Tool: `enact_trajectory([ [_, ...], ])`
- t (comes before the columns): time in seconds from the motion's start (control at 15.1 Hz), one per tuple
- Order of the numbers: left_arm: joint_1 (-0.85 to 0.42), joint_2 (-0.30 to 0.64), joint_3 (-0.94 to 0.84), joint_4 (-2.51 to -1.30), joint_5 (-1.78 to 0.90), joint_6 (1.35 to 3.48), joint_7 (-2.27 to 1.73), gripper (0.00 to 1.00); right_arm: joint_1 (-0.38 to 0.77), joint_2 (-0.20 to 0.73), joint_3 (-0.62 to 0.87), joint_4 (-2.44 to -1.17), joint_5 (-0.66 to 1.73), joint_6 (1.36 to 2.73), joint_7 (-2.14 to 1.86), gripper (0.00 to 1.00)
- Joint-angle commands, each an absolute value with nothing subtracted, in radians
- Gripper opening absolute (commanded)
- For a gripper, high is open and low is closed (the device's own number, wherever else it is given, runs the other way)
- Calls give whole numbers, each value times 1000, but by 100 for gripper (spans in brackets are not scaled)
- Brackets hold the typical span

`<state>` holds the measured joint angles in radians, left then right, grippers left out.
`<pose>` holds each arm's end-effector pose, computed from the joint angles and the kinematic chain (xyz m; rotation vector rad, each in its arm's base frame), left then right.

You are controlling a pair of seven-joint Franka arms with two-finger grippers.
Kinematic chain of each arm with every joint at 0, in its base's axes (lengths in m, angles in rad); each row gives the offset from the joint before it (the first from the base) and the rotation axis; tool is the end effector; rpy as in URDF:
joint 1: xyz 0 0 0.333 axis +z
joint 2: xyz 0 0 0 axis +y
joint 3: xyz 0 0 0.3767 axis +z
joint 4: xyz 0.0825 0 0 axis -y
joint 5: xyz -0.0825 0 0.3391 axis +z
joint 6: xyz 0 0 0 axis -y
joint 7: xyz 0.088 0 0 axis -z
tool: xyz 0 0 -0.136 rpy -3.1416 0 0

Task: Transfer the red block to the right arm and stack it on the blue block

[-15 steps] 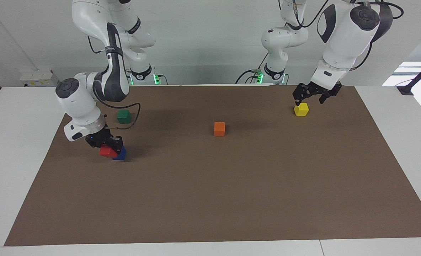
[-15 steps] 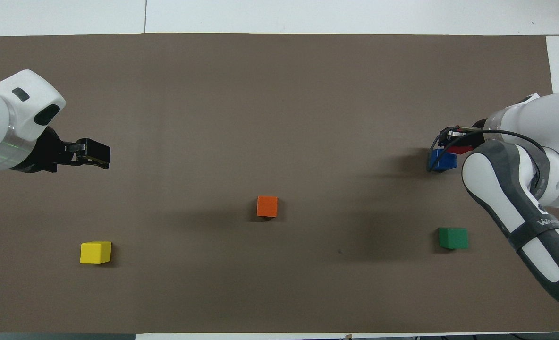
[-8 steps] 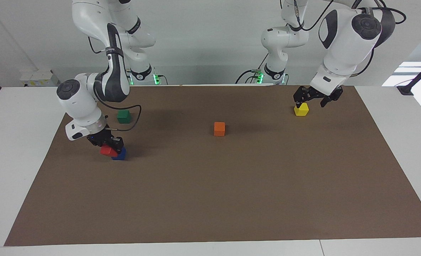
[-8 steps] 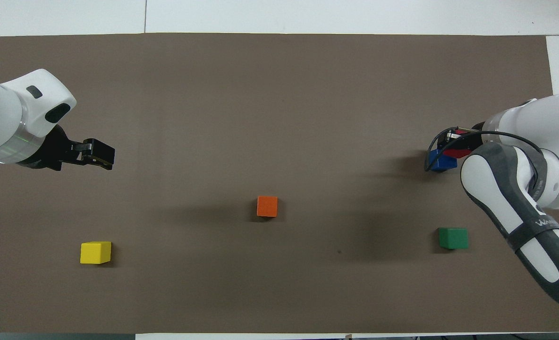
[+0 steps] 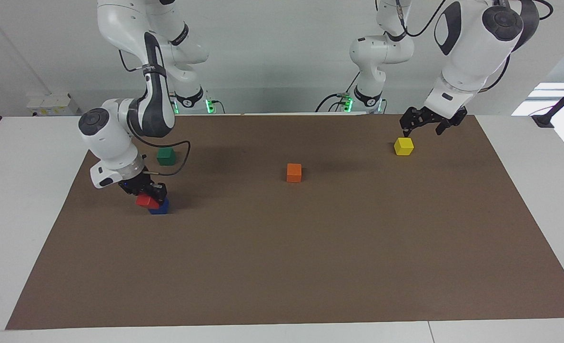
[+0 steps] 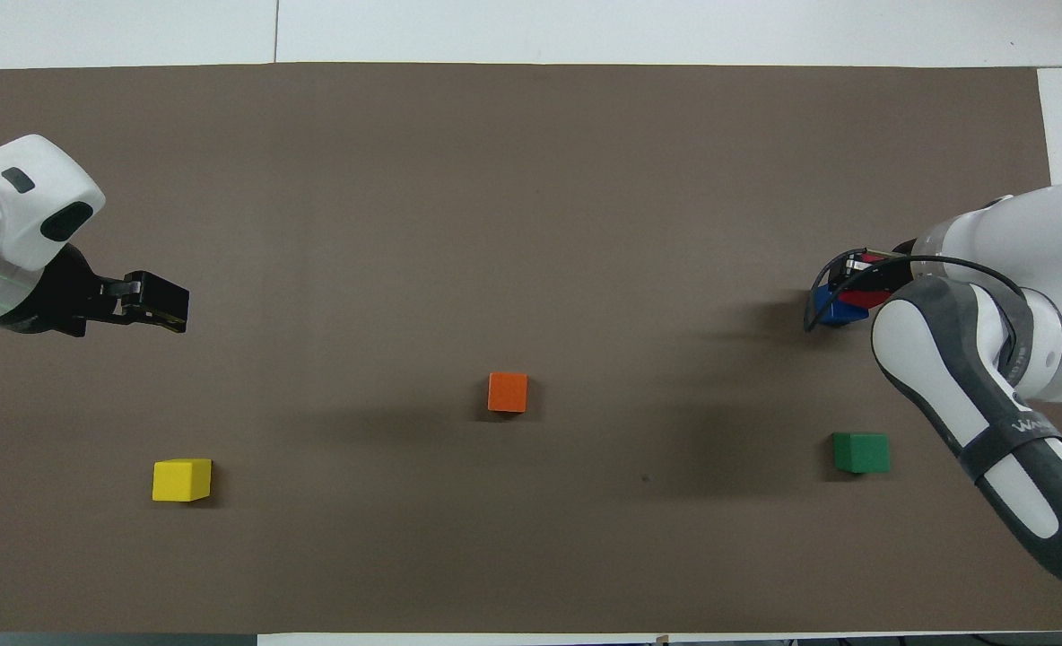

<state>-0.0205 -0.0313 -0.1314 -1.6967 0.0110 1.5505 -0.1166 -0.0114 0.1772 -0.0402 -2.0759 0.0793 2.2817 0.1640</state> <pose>0.4824 -0.0735 0.6169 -3.1059 0.0550 0.1743 0.5542 -0.0241 0.4062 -3.0588 0.4089 -0.0399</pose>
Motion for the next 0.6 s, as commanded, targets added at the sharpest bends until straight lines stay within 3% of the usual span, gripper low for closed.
enact_trajectory([
  [0.0,-29,-51,-121,-1700,32,1552,-110,100,-25,143,-32,-2112,52,2281,161,0],
  [0.53,-15,-40,-121,-1678,17,1554,-114,100,-35,138,-32,-2120,52,2284,141,0],
])
